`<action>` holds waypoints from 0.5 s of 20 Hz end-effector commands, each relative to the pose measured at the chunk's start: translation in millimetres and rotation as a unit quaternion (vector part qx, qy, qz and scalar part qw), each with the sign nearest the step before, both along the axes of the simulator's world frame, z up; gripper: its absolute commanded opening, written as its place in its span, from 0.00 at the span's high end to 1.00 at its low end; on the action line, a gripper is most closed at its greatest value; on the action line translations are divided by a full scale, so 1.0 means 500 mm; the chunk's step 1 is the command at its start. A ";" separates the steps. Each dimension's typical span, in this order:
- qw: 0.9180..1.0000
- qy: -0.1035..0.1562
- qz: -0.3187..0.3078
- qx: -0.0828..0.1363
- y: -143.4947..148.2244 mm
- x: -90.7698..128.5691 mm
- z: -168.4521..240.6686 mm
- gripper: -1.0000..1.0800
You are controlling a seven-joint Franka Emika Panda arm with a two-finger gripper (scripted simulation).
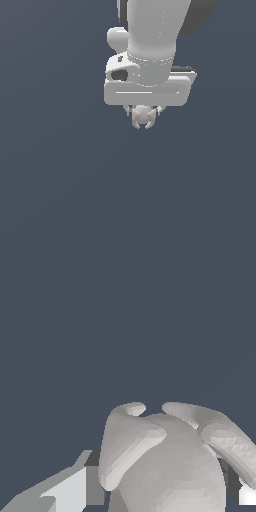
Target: Pick up the object and move it to a goal position.
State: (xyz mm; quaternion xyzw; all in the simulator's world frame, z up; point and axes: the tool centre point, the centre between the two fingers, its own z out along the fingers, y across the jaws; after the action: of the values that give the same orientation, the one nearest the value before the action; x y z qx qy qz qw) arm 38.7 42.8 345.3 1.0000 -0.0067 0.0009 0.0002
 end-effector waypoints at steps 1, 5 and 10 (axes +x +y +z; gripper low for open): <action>1.000 0.001 0.000 0.000 0.014 -0.001 0.042 1.00; 1.000 0.001 0.000 0.000 0.031 0.000 0.091 1.00; 1.000 0.001 0.000 0.000 0.043 0.003 0.126 1.00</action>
State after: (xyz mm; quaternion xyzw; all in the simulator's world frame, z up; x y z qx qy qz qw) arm 39.9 62.7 403.8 1.0000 -0.0068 0.0005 0.0000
